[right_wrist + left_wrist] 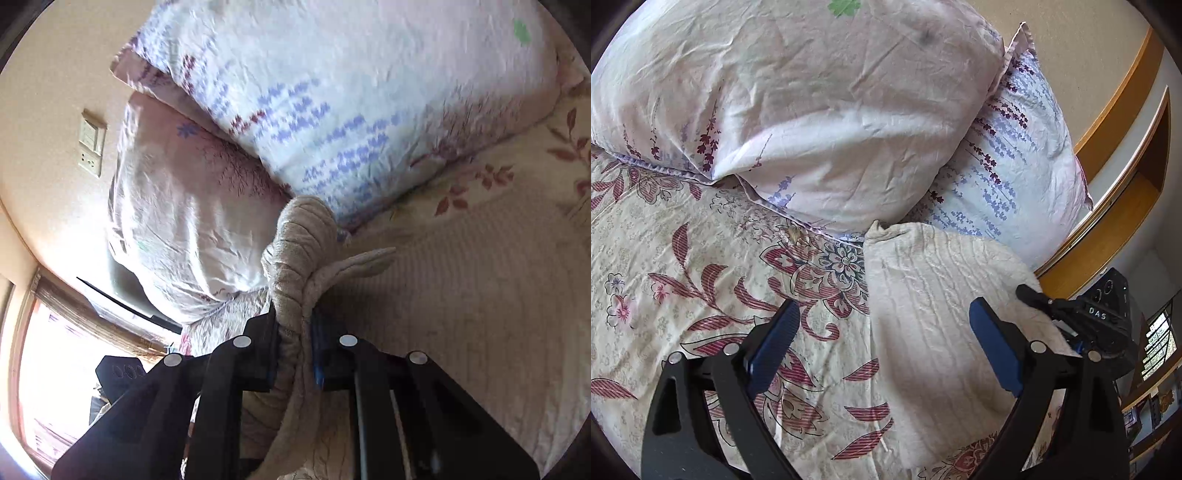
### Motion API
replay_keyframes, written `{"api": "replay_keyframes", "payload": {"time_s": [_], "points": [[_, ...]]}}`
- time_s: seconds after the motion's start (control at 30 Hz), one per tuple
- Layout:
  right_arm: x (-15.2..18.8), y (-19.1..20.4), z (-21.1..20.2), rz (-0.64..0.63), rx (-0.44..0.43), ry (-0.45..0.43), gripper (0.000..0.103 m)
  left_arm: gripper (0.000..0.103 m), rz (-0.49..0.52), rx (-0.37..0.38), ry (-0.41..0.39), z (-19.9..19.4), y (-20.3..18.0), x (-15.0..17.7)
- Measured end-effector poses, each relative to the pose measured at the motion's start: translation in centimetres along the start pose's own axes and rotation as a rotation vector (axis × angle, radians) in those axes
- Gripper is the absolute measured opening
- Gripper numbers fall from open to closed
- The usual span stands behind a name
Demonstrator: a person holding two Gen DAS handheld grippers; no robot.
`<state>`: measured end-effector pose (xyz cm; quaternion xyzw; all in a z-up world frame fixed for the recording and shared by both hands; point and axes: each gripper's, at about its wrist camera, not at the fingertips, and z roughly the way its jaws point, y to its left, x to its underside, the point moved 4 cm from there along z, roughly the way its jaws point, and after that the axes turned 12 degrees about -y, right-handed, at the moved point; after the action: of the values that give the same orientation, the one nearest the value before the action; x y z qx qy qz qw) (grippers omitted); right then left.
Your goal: Fold small clothes
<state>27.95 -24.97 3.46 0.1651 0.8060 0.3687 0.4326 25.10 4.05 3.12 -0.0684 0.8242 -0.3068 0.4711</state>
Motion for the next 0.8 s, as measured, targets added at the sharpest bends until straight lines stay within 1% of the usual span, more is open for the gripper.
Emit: {"api": "replay_keyframes", "payload": {"time_s": [0.1,0.17,0.23,0.27,0.33,0.37,0.4,0.47,0.53,0.63,0.7,0.73,0.8], "points": [[-1.8,-0.8,-2.5,-0.026,0.042,-0.083,0.014,0.093,0.025,0.006,0.005,0.2,-0.5,0.4],[-2.8,-2.5,-4.4,-0.015,0.081,-0.121,0.014,0.094,0.044,0.007,0.008,0.3,-0.8,0.7],[-2.9,-5.6,-5.4,0.022,0.148,-0.12,0.014,0.094,0.063,0.005,0.013,0.5,-1.2,1.1],[-2.6,-7.2,-5.1,0.05,0.186,-0.104,0.014,0.094,0.063,0.004,0.008,0.6,-1.3,1.2],[-1.7,-10.3,-4.9,0.118,0.236,-0.068,0.014,0.094,0.075,0.009,0.021,0.8,-1.6,1.7],[-1.4,-11.6,-4.8,0.15,0.244,-0.052,0.014,0.094,0.082,0.009,0.025,0.9,-1.7,1.8],[-1.3,-12.2,-4.7,0.175,0.231,-0.05,0.014,0.094,0.089,0.009,0.028,1.0,-1.8,2.0],[-1.8,-11.8,-5.1,0.191,0.191,-0.07,0.014,0.094,0.103,0.006,0.031,1.1,-1.9,2.2],[-2.9,-10.5,-5.8,0.157,0.157,-0.115,0.014,0.094,0.106,0.003,0.037,1.3,-1.9,2.4],[-4.4,-9.2,-7.3,0.106,0.139,-0.181,0.014,0.094,0.099,-0.001,0.046,1.4,-1.7,2.5],[-4.7,-10.2,-8.3,0.106,0.173,-0.2,0.014,0.094,0.097,0.001,0.047,1.4,-1.7,2.5],[-4.5,-11.3,-8.4,0.121,0.208,-0.195,0.014,0.094,0.096,0.003,0.049,1.5,-1.7,2.6],[-3.5,-14.2,-8.1,0.177,0.287,-0.149,0.014,0.094,0.098,0.012,0.06,1.6,-1.9,2.7]]}}
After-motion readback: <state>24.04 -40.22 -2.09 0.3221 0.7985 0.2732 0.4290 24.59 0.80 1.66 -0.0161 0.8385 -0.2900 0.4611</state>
